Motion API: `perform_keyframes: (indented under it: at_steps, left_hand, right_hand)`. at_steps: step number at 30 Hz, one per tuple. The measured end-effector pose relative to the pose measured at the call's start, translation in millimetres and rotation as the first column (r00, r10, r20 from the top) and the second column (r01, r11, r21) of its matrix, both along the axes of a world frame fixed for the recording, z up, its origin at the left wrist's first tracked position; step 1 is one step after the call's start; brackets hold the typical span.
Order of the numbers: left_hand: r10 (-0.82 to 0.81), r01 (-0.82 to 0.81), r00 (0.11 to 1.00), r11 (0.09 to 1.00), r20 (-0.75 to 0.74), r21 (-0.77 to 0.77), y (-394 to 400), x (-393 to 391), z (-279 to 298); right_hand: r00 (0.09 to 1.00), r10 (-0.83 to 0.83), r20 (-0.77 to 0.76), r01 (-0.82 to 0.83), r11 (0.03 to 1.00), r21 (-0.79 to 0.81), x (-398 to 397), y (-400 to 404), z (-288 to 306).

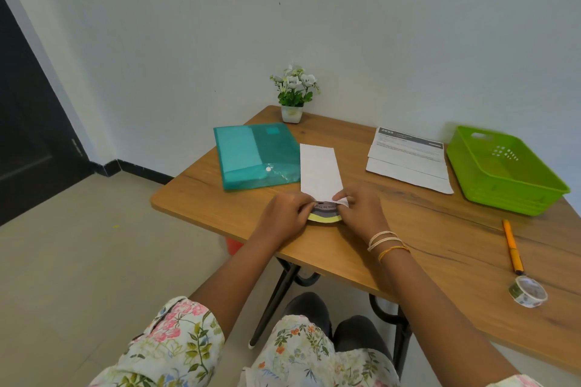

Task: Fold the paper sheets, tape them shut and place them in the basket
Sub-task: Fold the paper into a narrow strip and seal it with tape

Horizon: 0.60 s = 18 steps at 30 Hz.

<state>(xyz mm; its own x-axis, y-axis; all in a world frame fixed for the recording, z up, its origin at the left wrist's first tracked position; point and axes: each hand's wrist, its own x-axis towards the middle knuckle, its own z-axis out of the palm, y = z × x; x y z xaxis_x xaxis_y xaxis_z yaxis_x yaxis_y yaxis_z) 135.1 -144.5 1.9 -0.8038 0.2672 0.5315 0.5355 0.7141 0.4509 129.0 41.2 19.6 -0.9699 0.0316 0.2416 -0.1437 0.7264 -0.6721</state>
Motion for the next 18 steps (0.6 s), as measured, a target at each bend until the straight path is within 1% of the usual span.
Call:
perform_keyframes:
  at_steps: [2,3,4,5,6,7,8,11,12,18]
  left_hand:
    - [0.002,-0.002,1.0,1.0,0.019,0.013,0.7,-1.0,-0.1]
    - [0.001,-0.001,1.0,1.0,0.027,0.019,0.9,-1.2,0.0]
    - [0.001,-0.002,0.999,1.0,0.035,0.028,0.8,-1.6,0.1]
    - [0.005,-0.007,0.999,0.999,0.044,0.04,0.2,-1.9,0.3]
    - [0.011,-0.014,0.999,0.999,0.053,0.052,-0.4,-2.2,0.5]
    - [0.015,-0.018,0.998,0.998,0.065,0.057,-0.8,-2.4,0.7]
    - [0.014,-0.019,0.997,0.998,0.077,0.057,-0.9,-2.6,0.8]
    - [0.004,-0.007,0.993,1.0,0.115,0.025,0.7,-1.9,1.4]
    - [0.002,-0.004,0.992,1.0,0.129,0.014,0.8,-1.5,1.4]
    - [0.002,0.001,0.988,1.0,0.157,-0.018,0.8,-0.8,1.6]
  right_hand:
    - [0.997,0.069,0.036,-0.061,0.983,-0.171,6.3,6.1,0.7]
    - [0.99,0.122,0.063,-0.106,0.971,-0.215,9.5,9.0,1.8]
    - [0.98,0.18,0.086,-0.159,0.965,-0.211,12.5,12.6,2.6]
    - [0.969,0.227,0.101,-0.21,0.965,-0.157,14.5,15.5,3.1]
    - [0.962,0.252,0.11,-0.246,0.967,-0.06,15.8,17.8,2.8]
    - [0.961,0.255,0.107,-0.26,0.965,0.036,16.5,19.1,1.9]
    - [0.966,0.242,0.087,-0.25,0.963,0.096,16.8,19.6,0.2]
    - [0.986,0.165,-0.005,-0.164,0.981,0.104,16.5,20.7,-4.3]
    - [0.989,0.151,-0.01,-0.149,0.983,0.105,15.8,21.7,-5.1]
    - [0.977,0.19,0.1,-0.207,0.96,0.19,13.1,25.0,-4.6]
